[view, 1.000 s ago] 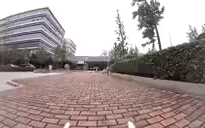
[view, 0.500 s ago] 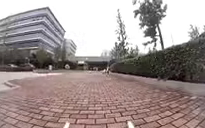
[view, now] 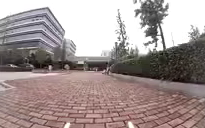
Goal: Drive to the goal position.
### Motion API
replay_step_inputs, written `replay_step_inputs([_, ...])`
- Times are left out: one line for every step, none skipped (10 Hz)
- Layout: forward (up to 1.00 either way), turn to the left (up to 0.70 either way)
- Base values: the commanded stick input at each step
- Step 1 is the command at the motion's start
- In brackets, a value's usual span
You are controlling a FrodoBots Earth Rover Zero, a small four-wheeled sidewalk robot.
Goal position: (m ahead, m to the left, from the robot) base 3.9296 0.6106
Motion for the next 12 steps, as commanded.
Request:
replay_step_inputs([0.45, 0.0])
replay_step_inputs([0.45, 0.0])
replay_step_inputs([0.45, 0.0])
replay_step_inputs([0.45, 0.0])
replay_step_inputs([0.45, 0.0])
replay_step_inputs([0.45, 0.0])
replay_step_inputs([0.45, 0.0])
replay_step_inputs([0.45, 0.0])
replay_step_inputs([0.45, 0.0])
replay_step_inputs([0.45, 0.0])
replay_step_inputs([0.45, 0.0])
replay_step_inputs([0.45, 0.0])
